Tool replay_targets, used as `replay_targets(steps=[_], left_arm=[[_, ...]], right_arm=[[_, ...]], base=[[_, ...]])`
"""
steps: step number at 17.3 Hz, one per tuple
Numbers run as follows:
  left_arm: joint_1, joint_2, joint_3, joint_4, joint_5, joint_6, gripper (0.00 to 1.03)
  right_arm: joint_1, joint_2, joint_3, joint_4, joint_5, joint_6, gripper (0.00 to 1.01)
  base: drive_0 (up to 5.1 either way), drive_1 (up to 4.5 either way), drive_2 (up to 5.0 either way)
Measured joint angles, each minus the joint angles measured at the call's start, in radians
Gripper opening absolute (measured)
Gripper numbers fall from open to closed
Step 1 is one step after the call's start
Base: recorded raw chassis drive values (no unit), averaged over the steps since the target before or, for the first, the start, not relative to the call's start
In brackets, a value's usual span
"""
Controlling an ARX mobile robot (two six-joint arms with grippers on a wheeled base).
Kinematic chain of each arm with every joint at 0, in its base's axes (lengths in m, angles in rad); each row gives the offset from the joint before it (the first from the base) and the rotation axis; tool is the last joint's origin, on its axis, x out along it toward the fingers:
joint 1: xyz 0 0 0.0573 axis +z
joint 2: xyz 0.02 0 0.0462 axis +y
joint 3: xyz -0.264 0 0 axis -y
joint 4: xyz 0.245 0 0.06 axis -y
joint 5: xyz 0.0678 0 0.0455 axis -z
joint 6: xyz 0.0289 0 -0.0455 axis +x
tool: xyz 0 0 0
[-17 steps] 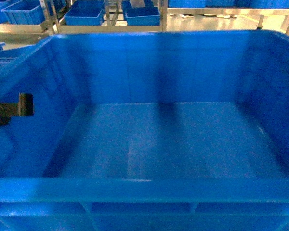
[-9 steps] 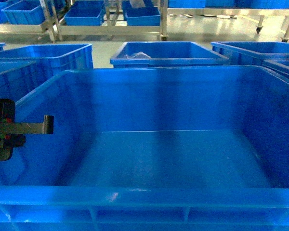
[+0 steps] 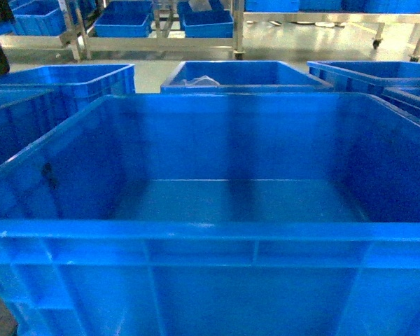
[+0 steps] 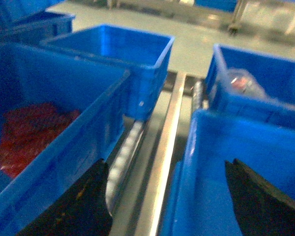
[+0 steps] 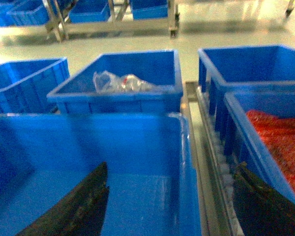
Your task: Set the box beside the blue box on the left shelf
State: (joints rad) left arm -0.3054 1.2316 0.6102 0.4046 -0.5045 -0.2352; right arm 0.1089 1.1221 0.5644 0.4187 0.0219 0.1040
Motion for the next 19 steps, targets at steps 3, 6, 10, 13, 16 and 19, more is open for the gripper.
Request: replay_targets(steps=[3, 6, 10, 13, 16, 19], left_arm=[[-0.025, -0.019, -0.024, 0.083, -0.016, 0.034, 0.98], [0.046, -0.071, -0.156, 0.304, 0.204, 0.154, 0.76], [0.123, -0.201, -0.323, 0.328, 0.317, 0.215, 0.37], [0.173, -0.314, -0.417, 0.311, 0.369, 0.217, 0.03], [0.212, -0.429, -0.488, 0.263, 0.408, 0.218, 0.02], [0.302, -0.527, -0.528, 0.207, 0.497, 0.218, 0.02]], right_arm=[[-0.006, -0.005, -0.024, 0.043, 0.072, -0.012, 0.98], [-0.019, -0.044, -0.136, 0.244, 0.061, -0.072, 0.75], [-0.066, -0.153, -0.29, 0.265, 0.004, -0.091, 0.36], [-0.114, -0.257, -0.38, 0.254, -0.019, -0.098, 0.01], [-0.114, -0.364, -0.446, 0.212, -0.022, -0.1, 0.01], [-0.113, -0.45, -0.481, 0.161, -0.022, -0.101, 0.01]], base=[[0.0, 0.0, 0.0], [0.0, 0.0, 0.0], [0.0, 0.0, 0.0], [0.0, 0.0, 0.0], [0.0, 0.0, 0.0], [0.0, 0.0, 0.0]])
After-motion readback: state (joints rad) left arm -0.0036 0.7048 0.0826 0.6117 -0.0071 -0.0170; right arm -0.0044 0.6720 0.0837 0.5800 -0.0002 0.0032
